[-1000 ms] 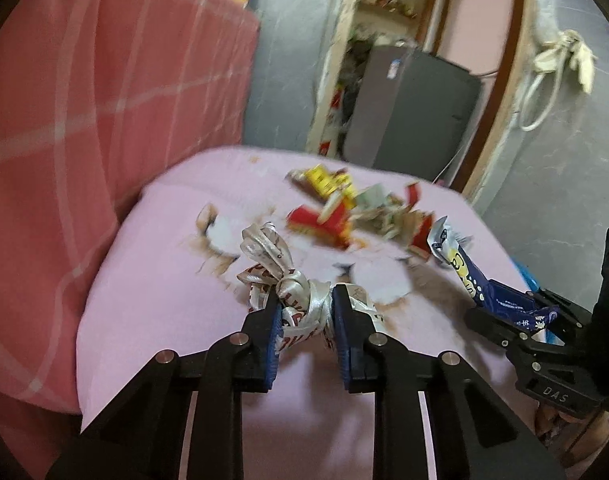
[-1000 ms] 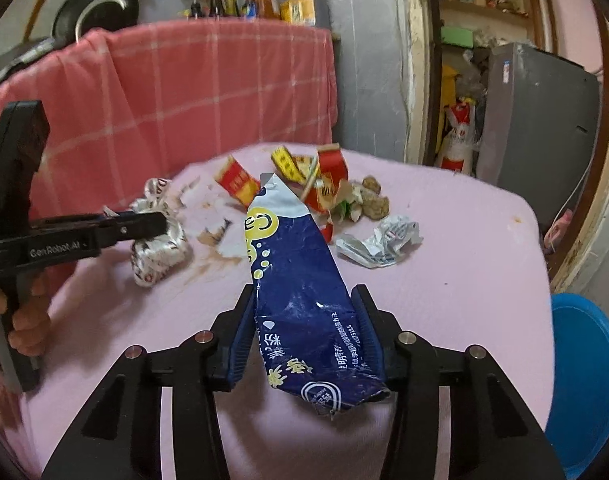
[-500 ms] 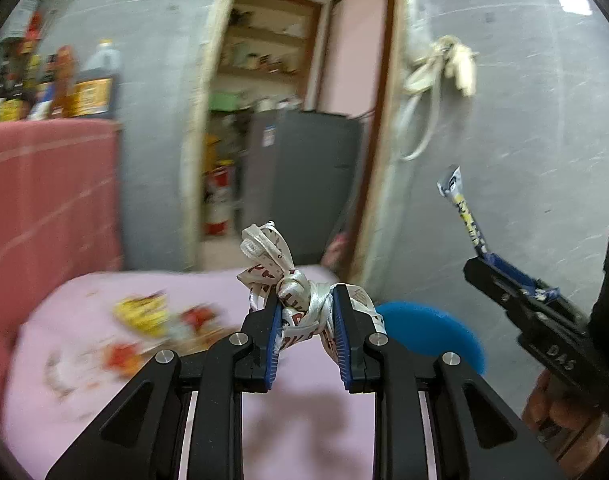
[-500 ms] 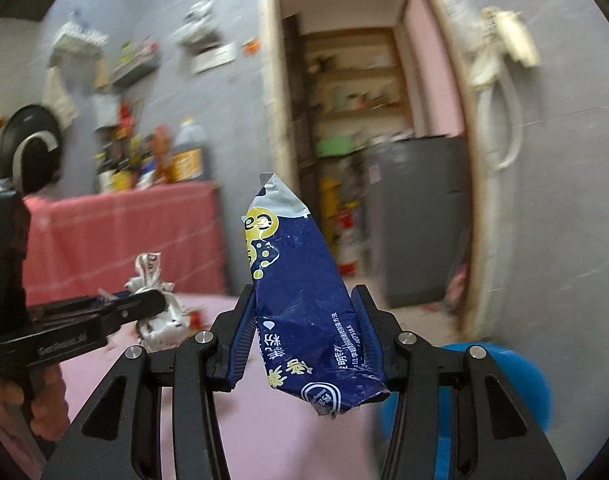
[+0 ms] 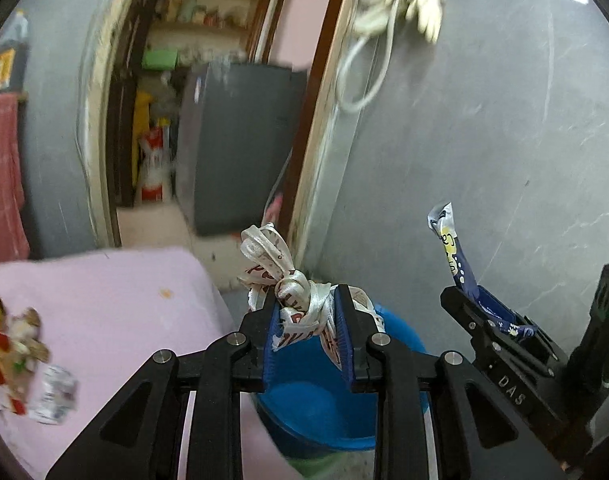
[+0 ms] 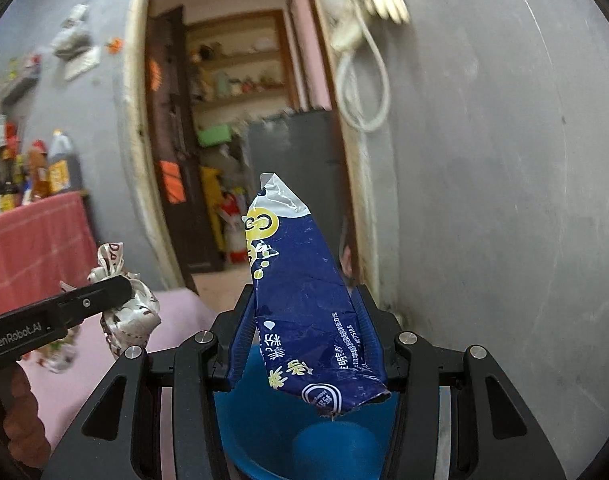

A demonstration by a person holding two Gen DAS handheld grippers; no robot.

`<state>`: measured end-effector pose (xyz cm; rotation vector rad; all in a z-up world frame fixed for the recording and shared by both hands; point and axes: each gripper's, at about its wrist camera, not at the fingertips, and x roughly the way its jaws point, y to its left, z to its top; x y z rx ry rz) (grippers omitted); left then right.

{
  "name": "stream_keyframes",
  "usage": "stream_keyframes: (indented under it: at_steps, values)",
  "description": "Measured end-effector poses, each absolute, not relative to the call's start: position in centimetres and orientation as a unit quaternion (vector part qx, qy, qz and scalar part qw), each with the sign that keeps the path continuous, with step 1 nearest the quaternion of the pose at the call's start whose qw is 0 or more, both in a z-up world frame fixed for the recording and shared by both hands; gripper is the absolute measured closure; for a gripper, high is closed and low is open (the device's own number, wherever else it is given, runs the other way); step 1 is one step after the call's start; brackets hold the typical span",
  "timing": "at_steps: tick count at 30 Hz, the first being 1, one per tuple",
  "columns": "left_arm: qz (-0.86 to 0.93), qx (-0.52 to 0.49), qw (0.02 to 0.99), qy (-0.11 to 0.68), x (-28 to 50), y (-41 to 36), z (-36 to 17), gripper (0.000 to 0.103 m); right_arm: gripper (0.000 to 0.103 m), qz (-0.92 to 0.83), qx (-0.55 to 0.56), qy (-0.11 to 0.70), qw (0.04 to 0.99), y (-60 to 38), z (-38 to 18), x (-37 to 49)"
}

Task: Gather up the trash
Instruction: 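Carry both items over the blue basin and open both tools to drop them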

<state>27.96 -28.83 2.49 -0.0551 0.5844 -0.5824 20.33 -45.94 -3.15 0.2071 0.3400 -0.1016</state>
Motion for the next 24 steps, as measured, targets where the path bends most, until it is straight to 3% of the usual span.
stream_keyframes:
  at_steps: [4,9,15,19,24]
  values:
    - [-0.273,-0.032,0.898,0.345,30.8,-30.5,0.4,0.081,0.057,-0.06,0.125,0.213,0.967,-46.6,-5.5,21.3]
    - [-0.273,-0.028,0.88,0.387,32.9,-31.8,-1.6,0.072,0.055,-0.058,0.144,0.258,0.954,-47.4,-7.6,21.9]
    - [-0.266,-0.044,0.881,0.388,32.4,-30.8,-1.9,0.059,0.047,-0.054,0.155,0.26,0.952,-48.1,-7.3,22.3]
    - [-0.26,-0.057,0.888,0.376,31.7,-29.5,-0.8,0.056,0.041,-0.057,0.157,0.241,0.956,-48.0,-5.9,22.5]
    - [-0.234,-0.067,0.915,0.321,29.9,-26.5,1.7,0.035,0.02,-0.058,0.13,0.181,0.973,-46.3,-2.6,20.9]
